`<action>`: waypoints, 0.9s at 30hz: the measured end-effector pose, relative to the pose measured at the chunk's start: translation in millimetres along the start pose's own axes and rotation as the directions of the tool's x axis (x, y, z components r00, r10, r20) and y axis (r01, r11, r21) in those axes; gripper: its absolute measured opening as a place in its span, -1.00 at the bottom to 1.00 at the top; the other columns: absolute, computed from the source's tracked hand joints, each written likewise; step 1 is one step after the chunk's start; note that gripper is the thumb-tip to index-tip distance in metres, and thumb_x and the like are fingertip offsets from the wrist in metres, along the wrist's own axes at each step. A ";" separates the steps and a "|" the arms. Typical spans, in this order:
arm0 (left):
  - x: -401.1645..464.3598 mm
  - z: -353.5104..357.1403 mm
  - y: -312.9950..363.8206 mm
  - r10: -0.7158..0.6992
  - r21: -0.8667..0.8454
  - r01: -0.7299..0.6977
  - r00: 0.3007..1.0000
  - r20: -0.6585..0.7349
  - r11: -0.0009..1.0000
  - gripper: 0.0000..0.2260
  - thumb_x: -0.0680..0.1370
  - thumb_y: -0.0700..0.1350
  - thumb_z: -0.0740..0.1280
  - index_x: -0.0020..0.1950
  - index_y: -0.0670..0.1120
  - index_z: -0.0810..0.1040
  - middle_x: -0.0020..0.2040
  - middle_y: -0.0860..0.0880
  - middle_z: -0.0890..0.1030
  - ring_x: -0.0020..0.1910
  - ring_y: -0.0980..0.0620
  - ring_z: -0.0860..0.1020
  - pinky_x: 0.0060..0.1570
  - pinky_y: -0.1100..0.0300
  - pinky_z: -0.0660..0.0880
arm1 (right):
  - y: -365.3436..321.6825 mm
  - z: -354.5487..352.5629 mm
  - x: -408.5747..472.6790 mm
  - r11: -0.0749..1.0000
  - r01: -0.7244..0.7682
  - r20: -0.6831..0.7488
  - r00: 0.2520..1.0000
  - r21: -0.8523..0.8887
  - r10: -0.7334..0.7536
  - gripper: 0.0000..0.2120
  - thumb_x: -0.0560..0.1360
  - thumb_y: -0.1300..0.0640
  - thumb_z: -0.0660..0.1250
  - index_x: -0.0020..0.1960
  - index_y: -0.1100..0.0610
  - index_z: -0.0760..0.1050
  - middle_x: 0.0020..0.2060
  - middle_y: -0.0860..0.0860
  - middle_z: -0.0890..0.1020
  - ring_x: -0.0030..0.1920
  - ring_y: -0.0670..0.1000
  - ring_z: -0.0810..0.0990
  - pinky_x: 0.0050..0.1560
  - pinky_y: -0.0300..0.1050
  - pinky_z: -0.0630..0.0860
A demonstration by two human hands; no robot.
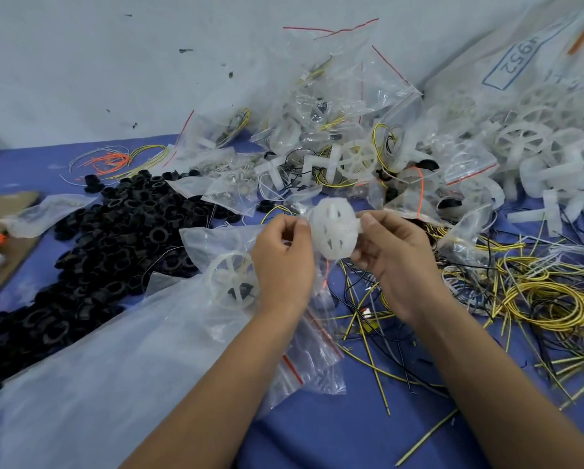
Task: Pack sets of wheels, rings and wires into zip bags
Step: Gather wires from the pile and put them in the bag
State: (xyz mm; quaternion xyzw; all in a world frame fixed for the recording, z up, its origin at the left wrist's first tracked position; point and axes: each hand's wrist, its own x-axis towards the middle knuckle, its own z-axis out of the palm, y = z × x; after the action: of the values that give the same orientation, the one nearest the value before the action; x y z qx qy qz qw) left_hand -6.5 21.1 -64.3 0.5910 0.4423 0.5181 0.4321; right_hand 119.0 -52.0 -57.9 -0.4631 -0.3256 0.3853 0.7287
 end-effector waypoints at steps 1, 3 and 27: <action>-1.3 -0.6 2.7 0.051 -0.013 -0.052 0.998 -0.024 0.999 -0.70 0.63 -0.11 0.32 -0.31 0.01 0.42 -0.42 0.17 0.44 -0.41 0.17 0.36 -0.31 0.26 0.32 | 1.3 0.8 -0.3 0.997 -0.003 -0.029 1.000 -0.077 0.001 -0.87 0.64 0.21 0.30 0.00 0.24 0.59 -0.30 0.13 0.64 -0.39 0.02 0.52 -0.38 -0.17 0.41; -4.3 -2.4 7.6 0.160 -0.024 -0.161 0.986 -0.055 0.987 -0.70 0.64 -0.12 0.31 -0.30 0.02 0.40 -0.42 0.16 0.43 -0.41 0.18 0.35 -0.34 0.31 0.31 | 4.0 2.3 -1.2 0.970 0.008 -0.080 0.996 -0.242 -0.028 -0.88 0.63 0.18 0.35 -0.01 0.23 0.59 -0.34 0.11 0.65 -0.42 -0.01 0.52 -0.41 -0.19 0.42; -34.7 5.6 24.9 0.752 0.187 -0.771 0.636 0.175 0.609 -0.81 0.60 -0.17 0.29 -0.20 -0.16 0.48 -0.25 -0.04 0.47 -0.32 -0.05 0.41 -0.36 0.00 0.38 | -3.3 13.2 -13.7 0.716 0.341 0.324 0.931 -0.609 -0.168 -0.76 0.41 0.11 0.28 -0.41 -0.09 0.42 -0.52 -0.16 0.40 -0.43 -0.20 0.30 -0.44 -0.29 0.26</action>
State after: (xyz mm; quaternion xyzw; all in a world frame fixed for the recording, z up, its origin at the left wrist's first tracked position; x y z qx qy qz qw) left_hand -1.6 -18.7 -48.8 0.7911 0.1921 0.5699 0.1117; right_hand 102.1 -59.1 -51.8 -0.5877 -0.5880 0.1959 0.5200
